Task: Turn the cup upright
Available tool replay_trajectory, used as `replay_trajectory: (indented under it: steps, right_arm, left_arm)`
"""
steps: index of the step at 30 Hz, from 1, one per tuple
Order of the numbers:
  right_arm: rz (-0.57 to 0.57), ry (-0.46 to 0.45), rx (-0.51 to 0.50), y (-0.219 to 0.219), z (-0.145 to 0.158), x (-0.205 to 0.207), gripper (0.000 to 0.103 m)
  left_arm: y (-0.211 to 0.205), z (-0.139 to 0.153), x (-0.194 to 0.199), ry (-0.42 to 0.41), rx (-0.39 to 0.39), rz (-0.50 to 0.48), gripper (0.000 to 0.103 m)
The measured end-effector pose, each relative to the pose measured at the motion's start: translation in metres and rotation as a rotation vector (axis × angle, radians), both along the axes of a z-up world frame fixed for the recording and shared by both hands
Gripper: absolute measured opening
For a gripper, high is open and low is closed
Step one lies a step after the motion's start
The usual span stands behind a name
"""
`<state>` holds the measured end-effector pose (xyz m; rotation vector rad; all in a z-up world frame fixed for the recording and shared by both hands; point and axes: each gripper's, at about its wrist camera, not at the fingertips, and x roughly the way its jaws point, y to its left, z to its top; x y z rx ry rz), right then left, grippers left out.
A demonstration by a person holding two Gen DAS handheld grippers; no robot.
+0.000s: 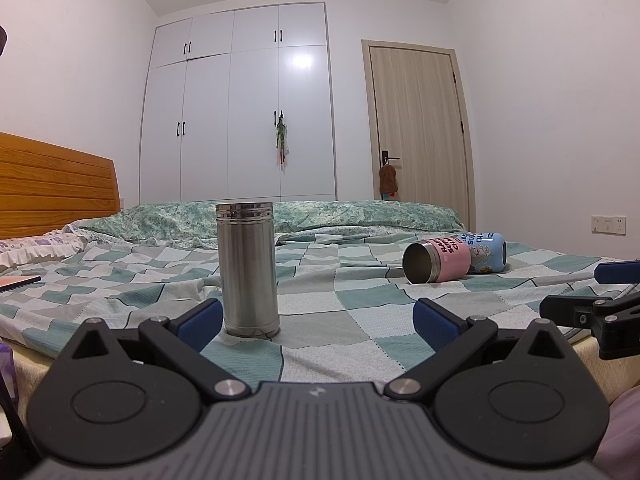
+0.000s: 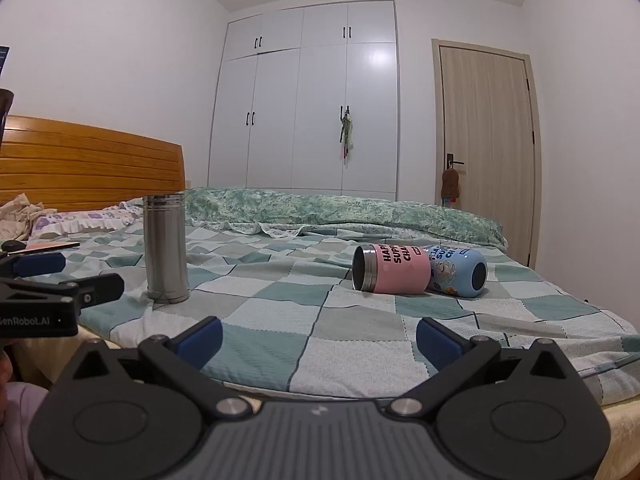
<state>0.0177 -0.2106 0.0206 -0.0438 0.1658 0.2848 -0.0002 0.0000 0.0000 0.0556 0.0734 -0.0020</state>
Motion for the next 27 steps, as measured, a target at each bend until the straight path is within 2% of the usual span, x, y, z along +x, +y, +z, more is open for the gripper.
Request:
replay_trajectory:
  steps: [27]
  right_arm:
    - [0.000,0.002,-0.003,0.0014,0.0006,0.0003,0.103]
  left_arm:
    - [-0.0015,-0.0007,0.0011,0.002,0.000,0.000,0.103]
